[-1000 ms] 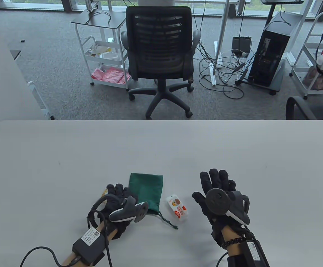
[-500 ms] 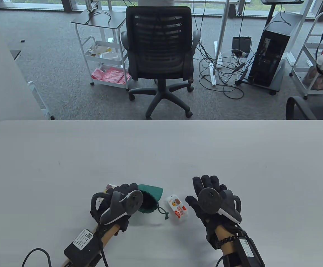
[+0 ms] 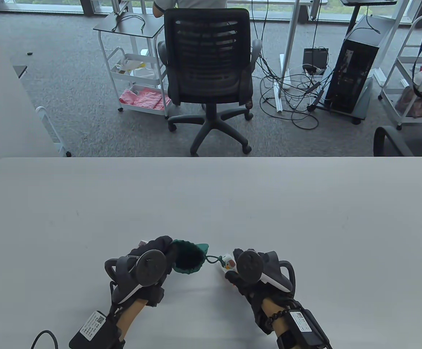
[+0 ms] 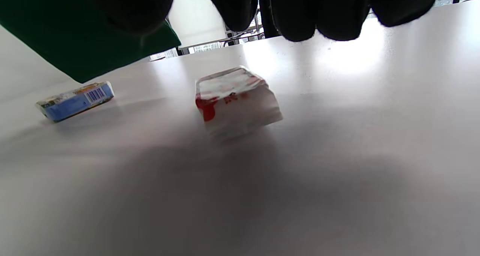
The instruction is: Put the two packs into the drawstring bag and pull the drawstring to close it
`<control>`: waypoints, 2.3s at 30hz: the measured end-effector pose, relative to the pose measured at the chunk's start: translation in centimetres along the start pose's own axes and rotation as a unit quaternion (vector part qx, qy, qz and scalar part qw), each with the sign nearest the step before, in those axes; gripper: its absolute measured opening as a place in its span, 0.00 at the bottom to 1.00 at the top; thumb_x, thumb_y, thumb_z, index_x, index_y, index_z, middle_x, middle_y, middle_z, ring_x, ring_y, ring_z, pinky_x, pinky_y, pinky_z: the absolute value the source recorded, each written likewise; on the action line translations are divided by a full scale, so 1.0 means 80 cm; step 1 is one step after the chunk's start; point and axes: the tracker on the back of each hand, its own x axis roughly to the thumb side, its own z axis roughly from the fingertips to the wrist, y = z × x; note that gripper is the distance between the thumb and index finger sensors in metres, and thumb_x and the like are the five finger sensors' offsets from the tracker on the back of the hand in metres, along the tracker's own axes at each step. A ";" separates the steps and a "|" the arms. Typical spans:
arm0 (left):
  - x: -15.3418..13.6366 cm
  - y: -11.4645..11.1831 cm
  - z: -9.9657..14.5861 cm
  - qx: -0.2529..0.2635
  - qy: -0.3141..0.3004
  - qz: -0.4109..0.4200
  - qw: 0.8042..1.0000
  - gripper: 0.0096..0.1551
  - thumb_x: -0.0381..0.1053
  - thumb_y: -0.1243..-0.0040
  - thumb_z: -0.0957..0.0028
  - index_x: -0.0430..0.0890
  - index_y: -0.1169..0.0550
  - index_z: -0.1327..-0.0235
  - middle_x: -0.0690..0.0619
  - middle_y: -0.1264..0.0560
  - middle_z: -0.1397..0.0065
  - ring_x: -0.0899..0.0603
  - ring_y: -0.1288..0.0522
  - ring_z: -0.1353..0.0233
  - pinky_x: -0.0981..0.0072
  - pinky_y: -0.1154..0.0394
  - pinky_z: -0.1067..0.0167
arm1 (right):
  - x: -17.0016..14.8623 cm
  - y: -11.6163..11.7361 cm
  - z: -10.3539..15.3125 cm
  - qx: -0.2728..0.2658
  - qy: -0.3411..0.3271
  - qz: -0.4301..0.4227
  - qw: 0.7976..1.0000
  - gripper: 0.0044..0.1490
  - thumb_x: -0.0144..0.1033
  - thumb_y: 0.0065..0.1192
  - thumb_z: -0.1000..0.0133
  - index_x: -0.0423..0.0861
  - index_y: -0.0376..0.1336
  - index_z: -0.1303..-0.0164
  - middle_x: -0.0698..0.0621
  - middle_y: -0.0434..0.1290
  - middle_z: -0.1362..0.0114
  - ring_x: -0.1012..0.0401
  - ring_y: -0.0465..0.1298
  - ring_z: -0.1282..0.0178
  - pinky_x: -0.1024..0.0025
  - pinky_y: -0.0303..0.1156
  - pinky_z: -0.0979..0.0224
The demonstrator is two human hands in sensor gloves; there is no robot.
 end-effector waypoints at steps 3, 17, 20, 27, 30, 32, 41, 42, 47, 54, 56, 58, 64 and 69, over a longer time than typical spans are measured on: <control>-0.009 0.000 0.001 -0.002 0.020 0.025 0.999 0.24 0.63 0.37 0.47 0.45 0.13 0.56 0.58 0.11 0.67 0.56 0.09 0.71 0.62 0.11 0.62 | 0.009 0.014 -0.007 0.021 -0.002 0.038 0.999 0.47 0.55 0.57 0.42 0.41 0.53 0.19 0.26 0.59 0.20 0.28 0.63 0.25 0.28 0.61 0.28; -0.038 0.000 0.000 -0.007 0.062 0.072 0.995 0.24 0.63 0.37 0.46 0.45 0.14 0.55 0.58 0.11 0.66 0.56 0.09 0.71 0.62 0.11 0.61 | 0.029 0.035 -0.013 -0.008 0.008 0.141 0.990 0.46 0.50 0.63 0.43 0.42 0.52 0.20 0.31 0.68 0.26 0.33 0.72 0.30 0.34 0.68 0.30; -0.036 -0.003 -0.001 -0.014 0.057 0.072 0.996 0.24 0.63 0.37 0.46 0.45 0.14 0.55 0.58 0.11 0.66 0.56 0.09 0.71 0.62 0.11 0.61 | 0.030 0.036 -0.014 -0.017 0.006 0.153 0.988 0.45 0.50 0.63 0.44 0.43 0.53 0.21 0.34 0.71 0.29 0.37 0.75 0.32 0.36 0.69 0.31; -0.036 -0.004 0.000 -0.018 0.056 0.071 0.996 0.24 0.63 0.37 0.46 0.45 0.14 0.55 0.58 0.11 0.66 0.56 0.09 0.71 0.62 0.11 0.61 | 0.023 0.031 -0.014 -0.017 0.017 0.116 0.993 0.43 0.45 0.67 0.44 0.44 0.54 0.21 0.32 0.71 0.31 0.37 0.76 0.36 0.35 0.70 0.32; -0.037 -0.004 0.000 -0.018 0.056 0.071 0.996 0.23 0.62 0.37 0.46 0.45 0.14 0.55 0.58 0.11 0.66 0.56 0.09 0.71 0.62 0.11 0.61 | 0.013 0.024 -0.013 -0.020 0.026 0.080 0.996 0.42 0.44 0.67 0.44 0.44 0.55 0.22 0.31 0.71 0.32 0.36 0.76 0.36 0.34 0.70 0.33; -0.037 -0.004 0.001 -0.018 0.056 0.071 0.996 0.24 0.62 0.37 0.46 0.45 0.14 0.55 0.58 0.11 0.66 0.56 0.09 0.71 0.62 0.11 0.61 | 0.003 0.017 -0.012 -0.021 0.035 0.051 0.998 0.41 0.43 0.66 0.44 0.44 0.56 0.22 0.30 0.70 0.31 0.36 0.76 0.36 0.33 0.71 0.33; -0.036 -0.005 0.001 -0.019 0.052 0.068 0.996 0.23 0.62 0.36 0.47 0.45 0.14 0.55 0.58 0.11 0.66 0.56 0.09 0.71 0.62 0.11 0.61 | -0.031 -0.035 0.009 -0.089 0.043 -0.113 0.989 0.37 0.41 0.64 0.42 0.44 0.58 0.22 0.28 0.66 0.29 0.37 0.77 0.38 0.34 0.74 0.36; -0.036 -0.005 0.001 -0.019 0.051 0.067 0.996 0.24 0.62 0.36 0.47 0.45 0.14 0.55 0.58 0.11 0.66 0.56 0.09 0.71 0.62 0.11 0.61 | -0.032 -0.041 0.012 -0.100 0.038 -0.124 0.987 0.37 0.41 0.64 0.42 0.44 0.58 0.23 0.28 0.67 0.29 0.37 0.78 0.39 0.35 0.75 0.36; -0.032 -0.007 0.002 -0.019 0.044 0.062 0.997 0.24 0.62 0.36 0.47 0.45 0.14 0.55 0.58 0.11 0.66 0.56 0.09 0.70 0.61 0.11 0.61 | -0.034 -0.078 0.037 -0.171 0.009 -0.178 0.969 0.37 0.44 0.65 0.42 0.42 0.60 0.24 0.29 0.70 0.31 0.39 0.80 0.41 0.39 0.77 0.38; -0.022 -0.011 0.003 -0.024 0.032 0.056 0.998 0.24 0.62 0.36 0.47 0.44 0.14 0.55 0.57 0.11 0.65 0.55 0.09 0.70 0.61 0.11 0.60 | -0.016 -0.117 0.076 -0.243 -0.078 -0.253 0.933 0.37 0.49 0.61 0.41 0.41 0.62 0.25 0.31 0.72 0.34 0.43 0.81 0.45 0.44 0.79 0.41; -0.018 -0.012 0.004 -0.025 0.024 0.049 0.998 0.24 0.62 0.36 0.47 0.44 0.14 0.55 0.57 0.10 0.65 0.55 0.09 0.70 0.61 0.11 0.60 | -0.005 -0.122 0.082 -0.240 -0.106 -0.259 0.929 0.37 0.51 0.59 0.40 0.41 0.63 0.26 0.32 0.73 0.35 0.45 0.82 0.47 0.46 0.80 0.42; -0.013 -0.012 0.005 -0.024 0.017 0.046 0.999 0.24 0.62 0.36 0.47 0.44 0.13 0.55 0.57 0.10 0.66 0.55 0.09 0.70 0.61 0.11 0.61 | 0.010 -0.123 0.085 -0.235 -0.130 -0.266 0.926 0.37 0.52 0.58 0.40 0.40 0.64 0.27 0.33 0.74 0.37 0.46 0.83 0.48 0.47 0.81 0.44; 0.002 -0.014 0.008 -0.024 -0.012 0.032 0.999 0.24 0.62 0.35 0.47 0.44 0.13 0.55 0.57 0.11 0.66 0.55 0.09 0.70 0.61 0.11 0.60 | 0.046 -0.118 0.089 -0.195 -0.177 -0.245 0.933 0.38 0.54 0.57 0.40 0.38 0.67 0.31 0.35 0.78 0.41 0.49 0.85 0.53 0.50 0.83 0.48; 0.016 -0.015 0.010 -0.018 -0.043 0.013 0.999 0.24 0.62 0.35 0.48 0.45 0.13 0.56 0.57 0.11 0.66 0.55 0.09 0.70 0.61 0.11 0.61 | 0.062 -0.107 0.085 -0.171 -0.172 -0.207 0.948 0.38 0.55 0.57 0.40 0.37 0.70 0.35 0.36 0.80 0.44 0.50 0.86 0.57 0.51 0.84 0.51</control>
